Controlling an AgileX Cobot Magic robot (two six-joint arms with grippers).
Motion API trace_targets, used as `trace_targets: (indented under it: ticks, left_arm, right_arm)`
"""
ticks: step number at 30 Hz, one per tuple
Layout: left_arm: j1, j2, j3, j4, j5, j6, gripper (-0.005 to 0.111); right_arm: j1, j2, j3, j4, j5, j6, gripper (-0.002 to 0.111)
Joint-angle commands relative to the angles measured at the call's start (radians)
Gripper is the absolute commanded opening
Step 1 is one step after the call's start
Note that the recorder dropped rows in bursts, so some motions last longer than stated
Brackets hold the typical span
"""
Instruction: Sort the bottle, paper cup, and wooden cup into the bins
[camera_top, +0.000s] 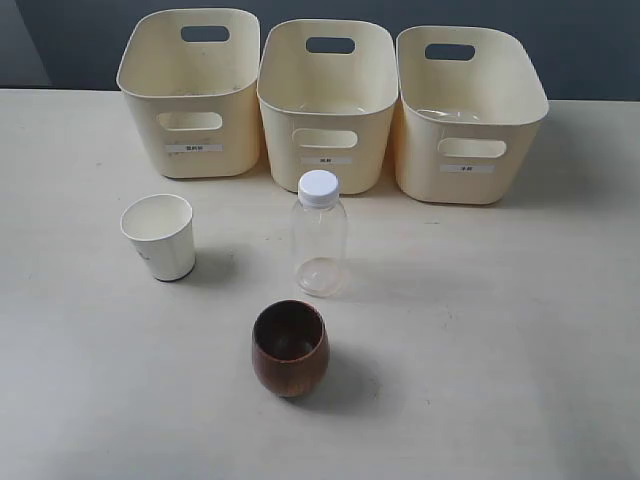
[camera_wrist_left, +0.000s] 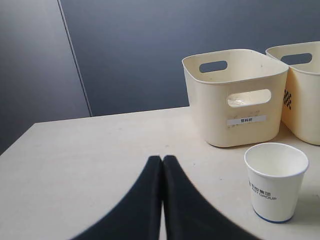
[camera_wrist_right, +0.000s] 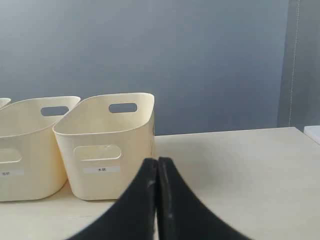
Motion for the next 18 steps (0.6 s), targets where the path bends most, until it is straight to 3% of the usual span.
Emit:
trace_targets:
  ticks: [1, 11, 18]
  left_arm:
    - [0.0, -0.005, 0.002, 0.007, -0.007, -0.002, 0.0]
    - [0.0, -0.005, 0.002, 0.007, -0.007, -0.002, 0.0]
    - [0.0, -0.005, 0.002, 0.007, -0.007, -0.002, 0.0]
  right_arm:
    - [-0.003, -0.005, 0.001, -0.002, -0.008, -0.003, -0.001]
    - [-0.003, -0.005, 0.001, -0.002, -0.005, -0.001, -0.001]
    - [-0.003, -0.005, 0.001, -0.028, -0.127, -0.007, -0.001]
